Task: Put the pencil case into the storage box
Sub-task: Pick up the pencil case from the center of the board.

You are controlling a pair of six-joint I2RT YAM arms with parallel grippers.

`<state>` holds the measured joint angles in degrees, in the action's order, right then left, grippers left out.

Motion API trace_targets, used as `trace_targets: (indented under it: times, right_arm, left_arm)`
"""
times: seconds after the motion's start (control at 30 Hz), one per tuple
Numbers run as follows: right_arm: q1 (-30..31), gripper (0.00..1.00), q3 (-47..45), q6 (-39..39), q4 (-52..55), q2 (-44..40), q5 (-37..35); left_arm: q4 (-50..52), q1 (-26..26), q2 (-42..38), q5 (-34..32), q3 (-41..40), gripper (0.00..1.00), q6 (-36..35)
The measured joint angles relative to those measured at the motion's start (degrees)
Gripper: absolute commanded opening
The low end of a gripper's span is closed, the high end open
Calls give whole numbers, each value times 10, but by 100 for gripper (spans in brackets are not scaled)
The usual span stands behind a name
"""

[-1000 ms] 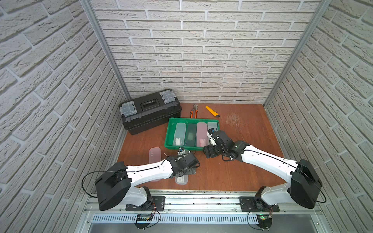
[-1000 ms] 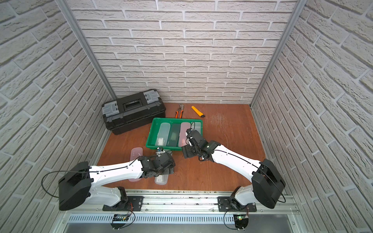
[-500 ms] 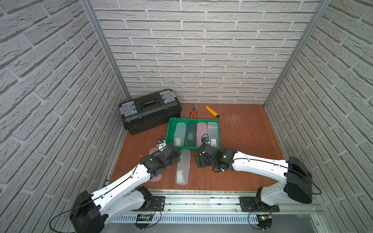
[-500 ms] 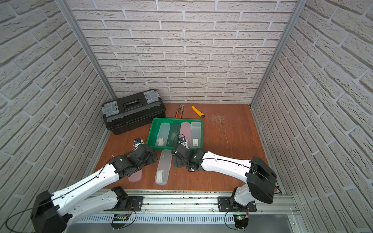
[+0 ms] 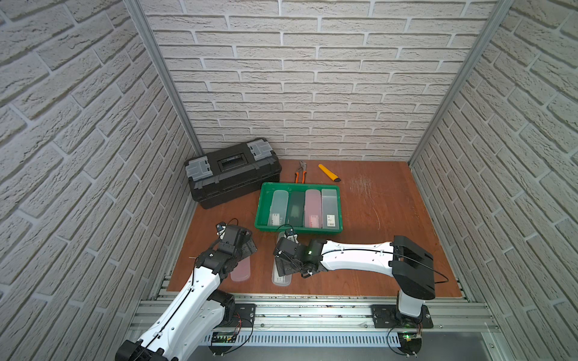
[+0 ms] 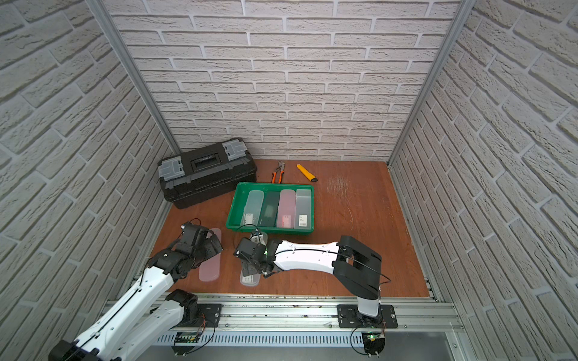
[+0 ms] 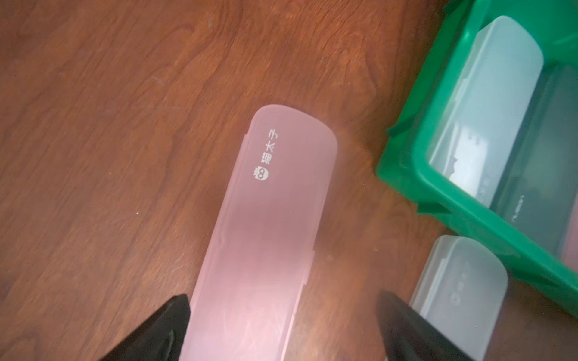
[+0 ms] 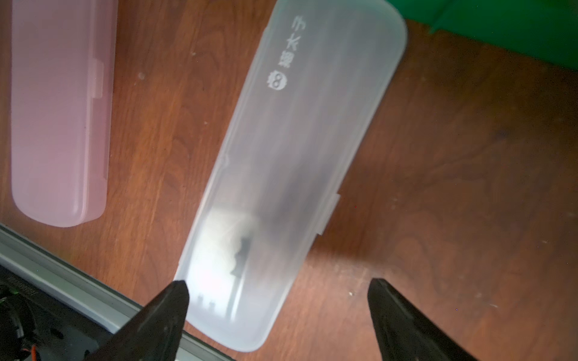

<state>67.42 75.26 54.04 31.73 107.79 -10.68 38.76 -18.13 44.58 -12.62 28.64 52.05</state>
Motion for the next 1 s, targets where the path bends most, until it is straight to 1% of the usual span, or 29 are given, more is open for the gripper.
trace_targets:
  times: [0.2, 0.43, 0.6, 0.7, 0.9, 0.97, 1.0]
  right_arm:
    - [14, 94, 28, 7, 14, 50, 7]
    - [24, 94, 116, 4, 70, 110, -3]
    - [23, 94, 121, 4, 82, 113, -6]
    - [23, 95, 95, 7, 75, 98, -12]
    - [23, 95, -23, 8, 80, 5, -35]
    - [21, 97, -54, 6, 81, -22, -42]
    - [21, 100, -66, 5, 80, -33, -44]
  left_arm:
    - [-16, 8, 3, 21, -12, 99, 0]
    - [-38, 11, 20, 38, -24, 98, 1]
    - [-43, 11, 20, 42, -25, 98, 1]
    - [-43, 11, 12, 42, -25, 98, 1]
    - [-43, 11, 5, 44, -25, 99, 1]
    - [-44, 11, 5, 46, -25, 98, 1]
    - [-44, 11, 5, 46, -25, 99, 1]
